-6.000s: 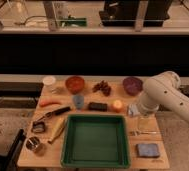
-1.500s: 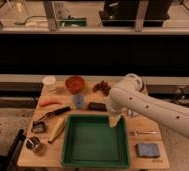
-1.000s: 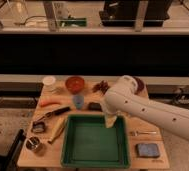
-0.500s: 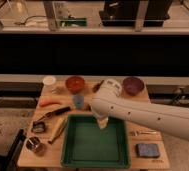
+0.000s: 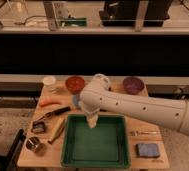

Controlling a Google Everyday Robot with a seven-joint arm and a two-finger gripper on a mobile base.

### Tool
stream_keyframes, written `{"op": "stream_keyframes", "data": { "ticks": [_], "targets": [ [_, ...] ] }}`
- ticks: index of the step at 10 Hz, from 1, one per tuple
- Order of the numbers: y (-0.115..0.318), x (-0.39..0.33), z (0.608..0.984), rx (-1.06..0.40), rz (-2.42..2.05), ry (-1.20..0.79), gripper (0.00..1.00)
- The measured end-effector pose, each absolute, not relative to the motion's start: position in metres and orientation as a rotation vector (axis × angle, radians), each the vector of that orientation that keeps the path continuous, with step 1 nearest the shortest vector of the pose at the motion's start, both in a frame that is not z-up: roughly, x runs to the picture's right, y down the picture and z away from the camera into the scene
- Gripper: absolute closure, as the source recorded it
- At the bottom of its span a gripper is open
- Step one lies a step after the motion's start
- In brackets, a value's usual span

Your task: Place banana in table surface

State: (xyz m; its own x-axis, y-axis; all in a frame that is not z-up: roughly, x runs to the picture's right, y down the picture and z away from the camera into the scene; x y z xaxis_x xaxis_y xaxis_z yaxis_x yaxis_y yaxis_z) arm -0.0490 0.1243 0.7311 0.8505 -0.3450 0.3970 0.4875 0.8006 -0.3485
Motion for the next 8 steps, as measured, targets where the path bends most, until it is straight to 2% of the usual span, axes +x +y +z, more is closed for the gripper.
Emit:
{"op": "stream_keyframes", "data": {
  "ticks": [5, 8],
  "targets": [
    [0.123, -0.082, 0.729, -0.507, -0.367, -0.415, 0.2],
    [0.126, -0.096, 0.731, -0.521, -0.284, -0.402, 0.2]
  ]
}}
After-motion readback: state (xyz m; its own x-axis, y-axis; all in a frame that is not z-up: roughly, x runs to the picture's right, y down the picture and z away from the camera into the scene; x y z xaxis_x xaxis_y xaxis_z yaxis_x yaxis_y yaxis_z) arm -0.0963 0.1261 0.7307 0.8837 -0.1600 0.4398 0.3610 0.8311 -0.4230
